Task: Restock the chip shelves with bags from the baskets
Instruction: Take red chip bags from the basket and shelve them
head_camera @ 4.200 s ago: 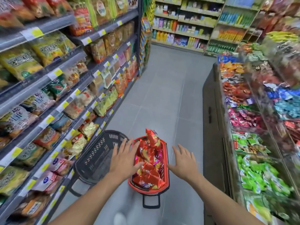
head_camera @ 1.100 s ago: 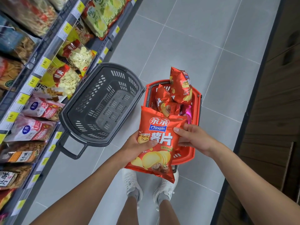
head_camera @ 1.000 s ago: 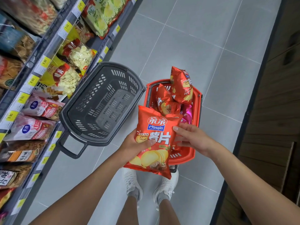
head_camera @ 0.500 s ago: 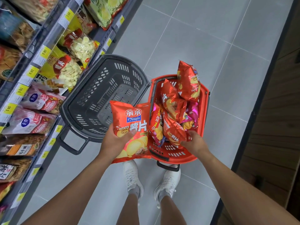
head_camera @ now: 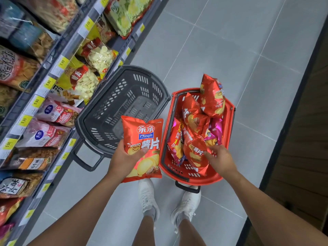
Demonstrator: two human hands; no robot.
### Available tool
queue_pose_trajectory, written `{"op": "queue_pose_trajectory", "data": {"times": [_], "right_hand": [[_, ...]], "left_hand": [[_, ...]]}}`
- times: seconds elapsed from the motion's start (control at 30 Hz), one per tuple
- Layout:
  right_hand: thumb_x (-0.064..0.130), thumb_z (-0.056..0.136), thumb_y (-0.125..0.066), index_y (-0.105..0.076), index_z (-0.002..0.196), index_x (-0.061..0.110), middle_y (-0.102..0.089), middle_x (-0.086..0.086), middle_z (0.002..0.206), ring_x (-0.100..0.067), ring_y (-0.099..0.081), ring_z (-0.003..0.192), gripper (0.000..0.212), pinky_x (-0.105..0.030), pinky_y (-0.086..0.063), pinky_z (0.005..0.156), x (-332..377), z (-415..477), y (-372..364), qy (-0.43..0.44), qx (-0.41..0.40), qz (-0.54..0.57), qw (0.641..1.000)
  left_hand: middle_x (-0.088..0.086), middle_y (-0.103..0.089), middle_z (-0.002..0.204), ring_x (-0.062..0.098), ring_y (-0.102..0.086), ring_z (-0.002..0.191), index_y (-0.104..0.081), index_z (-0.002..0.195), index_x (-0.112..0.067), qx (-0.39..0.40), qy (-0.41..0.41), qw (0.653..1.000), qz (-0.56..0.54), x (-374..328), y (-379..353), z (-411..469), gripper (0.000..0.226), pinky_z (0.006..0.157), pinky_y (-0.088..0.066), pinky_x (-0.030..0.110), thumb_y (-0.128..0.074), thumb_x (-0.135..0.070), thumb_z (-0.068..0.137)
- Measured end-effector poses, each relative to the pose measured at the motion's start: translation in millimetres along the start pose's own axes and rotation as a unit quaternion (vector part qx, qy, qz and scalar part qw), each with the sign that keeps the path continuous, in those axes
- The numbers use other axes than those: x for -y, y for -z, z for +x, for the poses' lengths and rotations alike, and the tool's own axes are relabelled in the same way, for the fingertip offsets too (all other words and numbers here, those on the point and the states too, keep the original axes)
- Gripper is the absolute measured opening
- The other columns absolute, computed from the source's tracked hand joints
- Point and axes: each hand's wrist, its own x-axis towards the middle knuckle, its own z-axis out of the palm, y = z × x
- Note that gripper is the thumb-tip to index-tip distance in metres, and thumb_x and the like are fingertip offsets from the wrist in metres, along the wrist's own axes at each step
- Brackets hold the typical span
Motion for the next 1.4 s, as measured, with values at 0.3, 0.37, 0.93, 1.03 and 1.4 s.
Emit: {"op": "queue_pose_trajectory", "data": {"times": [0.3,0.37,0.93,1.03,1.4], "right_hand": [[0.024,0.103,-0.054,-0.061,0.100,0.017,-0.071,-0.001,0.092,-0.013,-0.069,0.086,0.010,-0.039,-0.051,0.083,88.9,-61.0,111.0,-0.058,0.002,0.389,0.919],[0.023,0.101,-0.057,-0.060,0.104,0.016,-0.072,-0.001,0.092,-0.010,-0.072,0.083,0.008,-0.040,-0.056,0.081,119.5,-78.9,137.1,-0.024,0.008,0.431,0.902],[0.083,0.072,-0.056,-0.049,0.144,0.031,-0.060,0.008,0.139,-0.005,-0.057,0.127,0.088,-0.031,-0.055,0.082,323.4,-240.1,257.1,0.151,0.006,0.439,0.885],[0.065,0.101,-0.037,-0.059,0.138,0.029,-0.065,0.011,0.134,-0.001,-0.057,0.125,0.056,-0.021,-0.057,0.070,342.2,-251.7,265.0,0.173,0.030,0.450,0.876],[-0.010,0.084,-0.072,-0.053,0.142,0.021,-0.055,0.002,0.145,-0.021,-0.056,0.127,0.069,-0.028,-0.057,0.088,360.2,-237.1,287.6,0.291,-0.019,0.340,0.894]], "left_hand": [[-0.013,-0.078,0.107,0.011,-0.076,0.095,-0.061,0.118,-0.044,0.043,-0.050,0.996,-0.067,-73.9,30.6,-41.9,0.057,0.089,-0.062,0.050,-0.089,-0.060,0.071],[-0.015,-0.078,0.104,0.009,-0.076,0.095,-0.061,0.117,-0.043,0.050,-0.072,0.993,-0.075,-98.7,43.6,-55.5,0.058,0.091,-0.061,0.050,-0.090,-0.059,0.070],[-0.017,-0.079,0.100,0.003,-0.075,0.090,-0.064,0.116,-0.038,0.028,-0.223,0.966,-0.125,-223.6,192.4,-183.6,0.059,0.090,-0.060,0.041,-0.090,-0.058,0.068],[-0.015,-0.078,0.094,-0.001,-0.074,0.081,-0.064,0.109,-0.037,0.007,-0.240,0.962,-0.126,-232.2,210.1,-193.5,0.043,0.082,-0.060,0.033,-0.090,-0.046,0.076],[-0.010,-0.080,0.105,0.013,-0.078,0.094,-0.065,0.119,-0.034,0.022,-0.246,0.946,-0.212,-244.9,238.5,-219.2,0.063,0.088,-0.061,0.041,-0.093,-0.055,0.067]]}}
